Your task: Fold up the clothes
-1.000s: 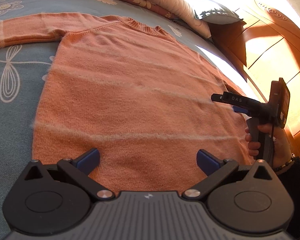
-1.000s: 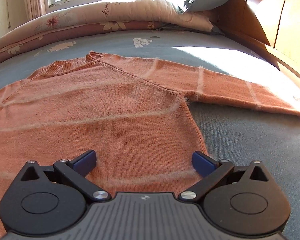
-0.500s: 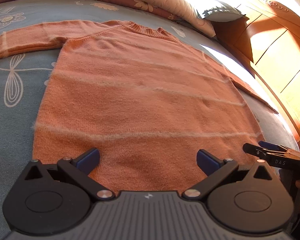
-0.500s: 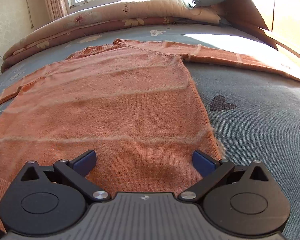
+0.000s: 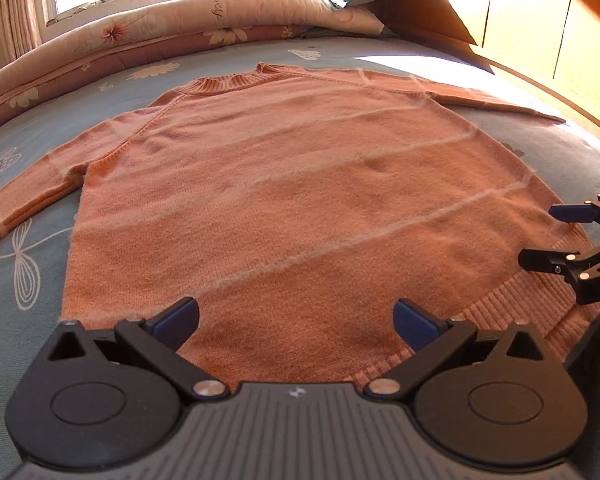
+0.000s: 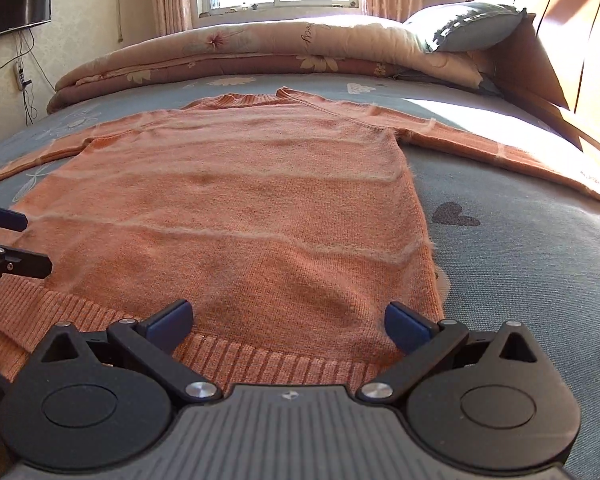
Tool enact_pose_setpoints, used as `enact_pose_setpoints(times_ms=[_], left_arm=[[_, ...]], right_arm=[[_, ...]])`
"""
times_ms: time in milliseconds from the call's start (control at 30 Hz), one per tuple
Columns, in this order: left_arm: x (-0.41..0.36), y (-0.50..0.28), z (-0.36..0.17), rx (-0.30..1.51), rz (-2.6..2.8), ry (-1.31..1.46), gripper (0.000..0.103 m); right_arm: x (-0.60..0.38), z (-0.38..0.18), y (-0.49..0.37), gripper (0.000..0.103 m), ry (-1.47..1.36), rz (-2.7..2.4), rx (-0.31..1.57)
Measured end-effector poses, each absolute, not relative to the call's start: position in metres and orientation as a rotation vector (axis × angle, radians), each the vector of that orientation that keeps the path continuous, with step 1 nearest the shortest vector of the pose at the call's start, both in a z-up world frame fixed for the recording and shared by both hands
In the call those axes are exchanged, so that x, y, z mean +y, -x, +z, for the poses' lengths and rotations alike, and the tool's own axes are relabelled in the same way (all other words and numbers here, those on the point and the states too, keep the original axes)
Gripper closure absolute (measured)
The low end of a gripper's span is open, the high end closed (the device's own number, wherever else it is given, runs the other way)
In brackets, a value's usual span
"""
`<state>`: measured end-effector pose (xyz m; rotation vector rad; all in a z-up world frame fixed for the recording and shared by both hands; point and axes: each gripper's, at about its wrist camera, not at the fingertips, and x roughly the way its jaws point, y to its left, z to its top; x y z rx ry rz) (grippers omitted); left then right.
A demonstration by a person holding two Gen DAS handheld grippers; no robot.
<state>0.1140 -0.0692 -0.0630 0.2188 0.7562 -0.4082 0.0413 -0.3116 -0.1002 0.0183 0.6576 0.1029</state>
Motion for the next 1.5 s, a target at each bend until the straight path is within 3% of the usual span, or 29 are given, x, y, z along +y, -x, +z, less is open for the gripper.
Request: enact_pose_setpoints(times_ms=[133,667,1000,1300,1500], left_arm=[[-0.086,-0.134,-0.063,0.766,-0.421,-0.223,0.001],[-0.074,-0.092,-0.075,0.780,-0.488,-0.218,0.001],[-0.110,-0.128,-0.075,0.799,-0.488,-0.224,0.001],[-0.086,-0.099,-0.073,0.776,-0.502,-0.248,0.001],[-0.087,-0.125,-0.070,0.785,-0.463,-0.176,0.001]], right_arm=[[-0.313,-0.102,-0.045,0.000,-0.056,0.079,0.635],[-0.307,-0.105,-0.047,0.000,-0.043,0.045,0.604],[-0.307,-0.106,-0.047,0.000,-0.040,0.043,0.601],[-0.306,-0.104,-0.046,0.000,-0.039,0.036,0.604],[-0.303,-0.102,-0.046,0.000,-0.029,0.016,0.600]])
